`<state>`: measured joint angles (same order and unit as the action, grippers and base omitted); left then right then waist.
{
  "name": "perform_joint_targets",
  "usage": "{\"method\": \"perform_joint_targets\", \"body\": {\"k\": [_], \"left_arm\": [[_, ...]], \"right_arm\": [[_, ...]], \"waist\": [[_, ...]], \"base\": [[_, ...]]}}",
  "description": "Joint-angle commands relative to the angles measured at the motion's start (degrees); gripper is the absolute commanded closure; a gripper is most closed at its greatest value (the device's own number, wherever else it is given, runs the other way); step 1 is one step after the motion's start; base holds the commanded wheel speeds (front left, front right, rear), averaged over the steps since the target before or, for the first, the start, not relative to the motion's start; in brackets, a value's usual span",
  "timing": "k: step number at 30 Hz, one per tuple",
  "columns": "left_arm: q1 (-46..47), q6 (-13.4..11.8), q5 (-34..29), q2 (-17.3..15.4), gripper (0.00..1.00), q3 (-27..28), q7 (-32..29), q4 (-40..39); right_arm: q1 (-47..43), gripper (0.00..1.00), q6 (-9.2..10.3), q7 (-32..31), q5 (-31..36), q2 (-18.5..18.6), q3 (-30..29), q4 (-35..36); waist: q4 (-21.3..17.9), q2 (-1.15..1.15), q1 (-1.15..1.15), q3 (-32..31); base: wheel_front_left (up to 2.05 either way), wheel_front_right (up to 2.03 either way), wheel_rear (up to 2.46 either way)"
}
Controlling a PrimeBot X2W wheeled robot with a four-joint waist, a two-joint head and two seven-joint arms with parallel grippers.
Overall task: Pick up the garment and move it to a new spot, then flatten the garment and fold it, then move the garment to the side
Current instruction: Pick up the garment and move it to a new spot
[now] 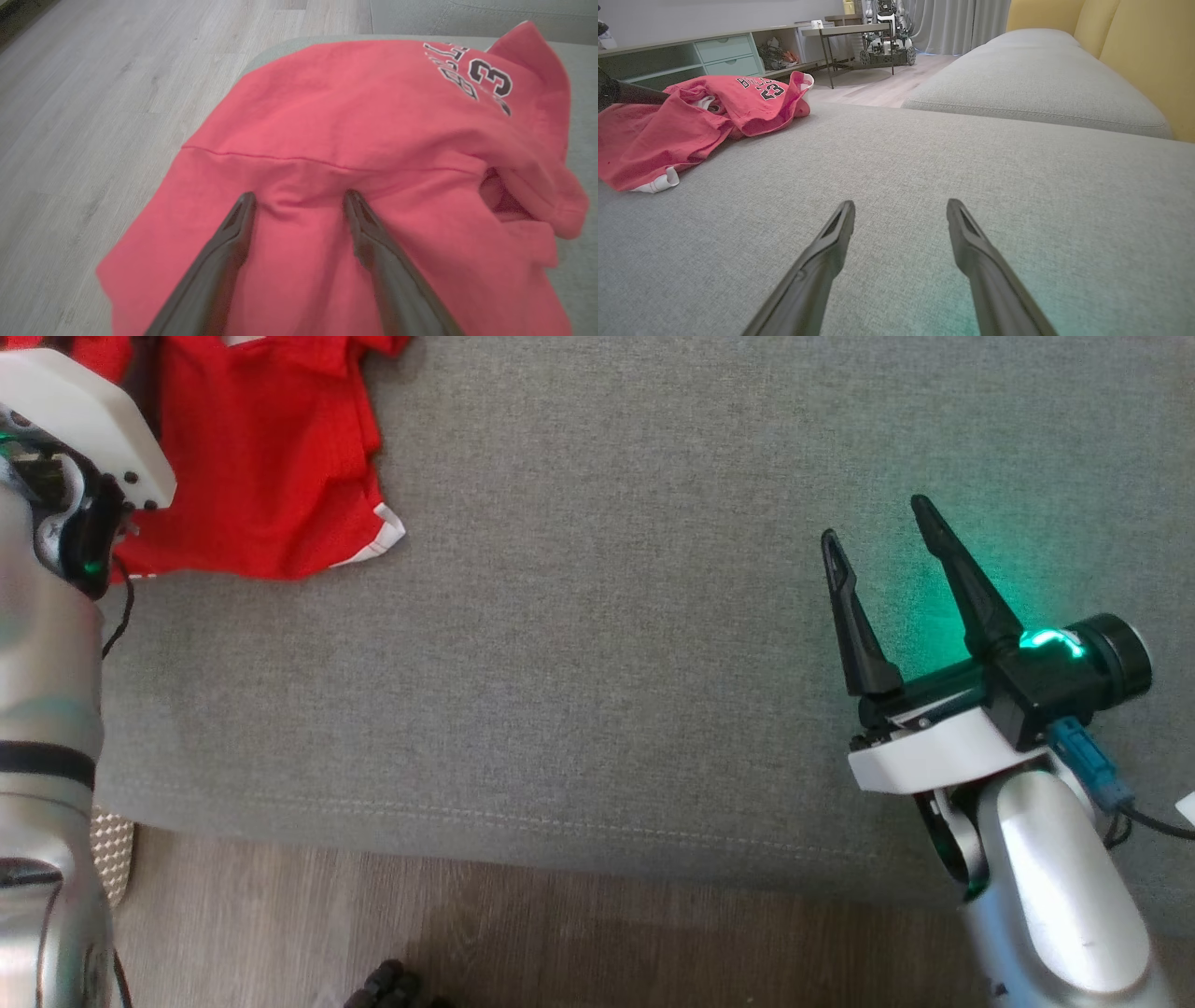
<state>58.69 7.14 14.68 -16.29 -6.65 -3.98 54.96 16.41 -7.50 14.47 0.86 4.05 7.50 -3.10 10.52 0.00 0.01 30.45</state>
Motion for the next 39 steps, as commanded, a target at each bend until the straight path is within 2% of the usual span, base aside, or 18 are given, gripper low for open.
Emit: {"method": "perform_joint_targets", "body": {"k": [1, 3, 4, 5, 14, 23, 32, 39], "left_arm": [[2.3, 0.2, -0.1, -3.6, 0.00, 1.0, 0.3, -0.3], [2.9, 0.2, 0.2, -3.7, 0.00, 0.8, 0.7, 1.1], [3.3, 0.2, 0.3, -3.7, 0.35, 0.7, 1.0, 1.8], [3.6, 0.2, 0.3, -3.7, 1.00, 0.5, 1.6, 2.2], [5.0, 0.2, 0.2, -4.1, 1.00, -0.8, 8.2, 4.7], [5.5, -0.8, 2.0, -3.1, 1.00, 0.5, 15.9, 3.5], [2.7, -1.2, 1.8, -1.1, 1.00, 0.4, 18.9, -8.1], [-2.0, -0.8, 1.4, 1.7, 1.00, -2.7, 18.1, -19.3]], "right_arm": [[0.8, 0.00, 0.01, 0.5, -0.1, -0.6, 1.4, 2.1], [0.9, 0.00, 0.01, 0.5, 0.0, -0.7, 1.4, 2.1], [1.0, 0.00, 0.01, 0.5, 0.0, -0.7, 1.4, 2.1], [1.0, 0.00, 0.01, 0.5, 0.0, -0.7, 1.3, 2.1], [0.9, 0.00, 0.01, 0.5, -0.2, -0.8, 0.9, 1.1], [-0.3, 0.00, 0.01, 0.5, -1.3, -1.1, 1.4, -1.1], [-1.9, 0.00, 0.01, 0.5, -4.8, -1.2, 1.3, -2.0], [-2.5, 0.00, 0.01, 0.5, -6.7, -1.2, 0.7, -2.0]], "waist": [[-0.2, 0.00, -0.01, 0.2], [-0.3, 0.00, -0.01, 0.4], [-0.3, 0.00, -0.01, 0.5], [-0.3, 0.00, -0.01, 0.5], [0.2, 0.00, -0.01, -2.2], [1.5, 0.00, -0.01, -9.3], [0.8, 0.00, -0.01, -16.0], [-2.4, 0.00, -0.01, -19.1]], "base": [[0.00, 0.00, 0.00], [0.00, 0.00, 0.00], [0.00, 0.00, 0.00], [0.00, 0.00, 0.00], [0.00, 0.00, 0.00], [0.00, 0.00, 0.00], [0.00, 0.00, 0.00], [0.00, 0.00, 0.00]]}}
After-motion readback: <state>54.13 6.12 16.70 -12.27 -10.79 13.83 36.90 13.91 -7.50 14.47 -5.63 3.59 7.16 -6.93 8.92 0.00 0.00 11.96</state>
